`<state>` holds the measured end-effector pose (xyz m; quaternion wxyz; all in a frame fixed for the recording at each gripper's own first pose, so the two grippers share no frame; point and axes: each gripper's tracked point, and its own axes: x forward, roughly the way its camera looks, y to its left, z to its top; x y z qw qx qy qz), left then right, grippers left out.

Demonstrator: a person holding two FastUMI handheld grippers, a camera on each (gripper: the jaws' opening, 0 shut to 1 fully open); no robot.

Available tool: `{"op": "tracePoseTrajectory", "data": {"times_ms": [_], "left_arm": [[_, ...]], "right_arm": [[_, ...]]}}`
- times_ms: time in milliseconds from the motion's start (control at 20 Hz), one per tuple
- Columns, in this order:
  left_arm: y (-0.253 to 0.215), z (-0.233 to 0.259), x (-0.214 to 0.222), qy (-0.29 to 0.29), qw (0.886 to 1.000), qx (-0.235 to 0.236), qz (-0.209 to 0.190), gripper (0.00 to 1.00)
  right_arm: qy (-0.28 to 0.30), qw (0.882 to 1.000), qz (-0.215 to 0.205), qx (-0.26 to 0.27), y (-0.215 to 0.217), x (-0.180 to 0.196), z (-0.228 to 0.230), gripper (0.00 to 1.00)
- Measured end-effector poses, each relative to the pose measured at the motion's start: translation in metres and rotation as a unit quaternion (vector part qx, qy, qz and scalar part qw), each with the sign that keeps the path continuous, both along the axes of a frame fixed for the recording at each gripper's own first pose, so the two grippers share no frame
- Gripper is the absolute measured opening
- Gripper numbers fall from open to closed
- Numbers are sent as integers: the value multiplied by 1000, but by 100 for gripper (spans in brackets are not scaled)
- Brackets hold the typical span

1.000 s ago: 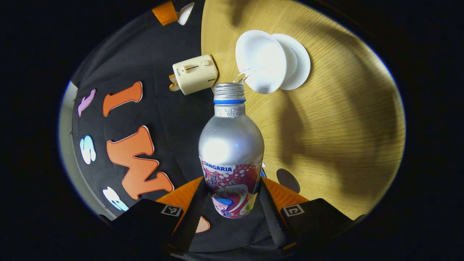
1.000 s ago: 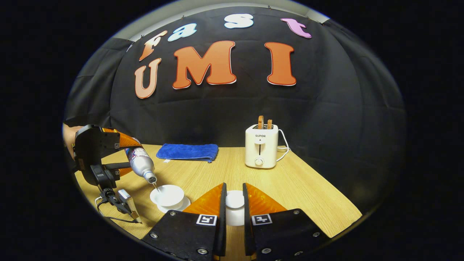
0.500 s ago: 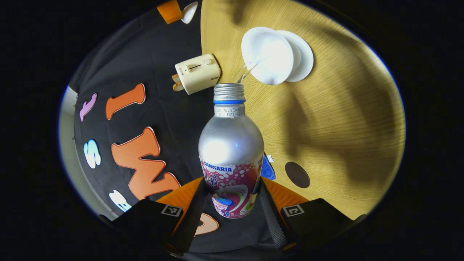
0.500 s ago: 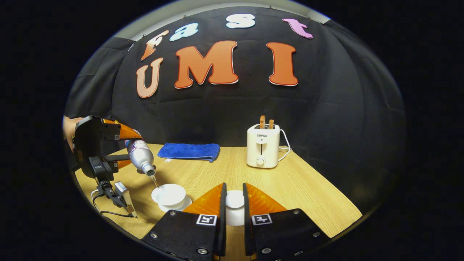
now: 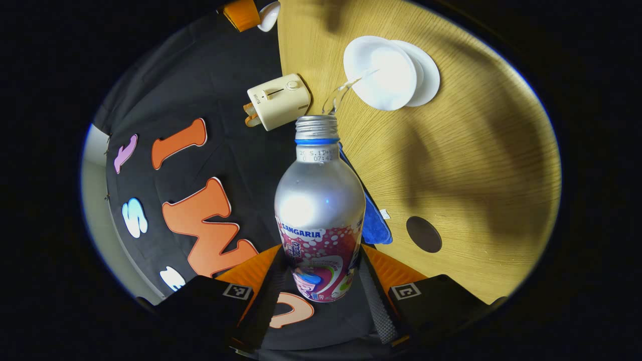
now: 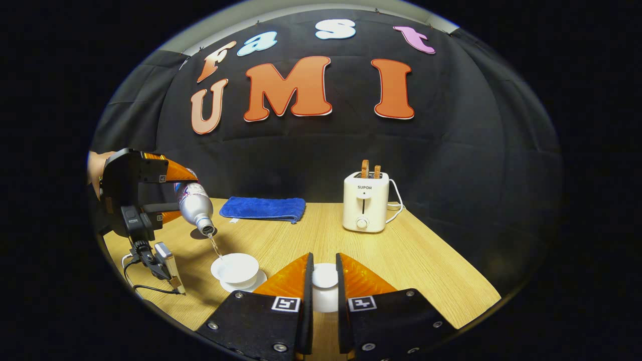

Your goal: Open the teacup lid with one hand, grasp the water bottle and pour water into the teacup with the other hand; after pouring, place the water bottle on the coaster and then close the teacup lid.

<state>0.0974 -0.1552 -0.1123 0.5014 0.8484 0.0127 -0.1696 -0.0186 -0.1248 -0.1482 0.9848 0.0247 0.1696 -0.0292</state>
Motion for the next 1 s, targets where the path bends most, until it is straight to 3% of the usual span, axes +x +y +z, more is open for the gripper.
{"op": "tracePoseTrajectory", "data": {"times_ms": [500, 1000], "left_arm": [[-2, 31, 2, -30, 999, 20, -11, 84], [-9, 11, 4, -22, 998, 47, -22, 86]], "right_arm": [[0, 1000, 5, -3, -1, -2, 0, 20], [6, 1000, 15, -8, 4, -6, -6, 20]]}}
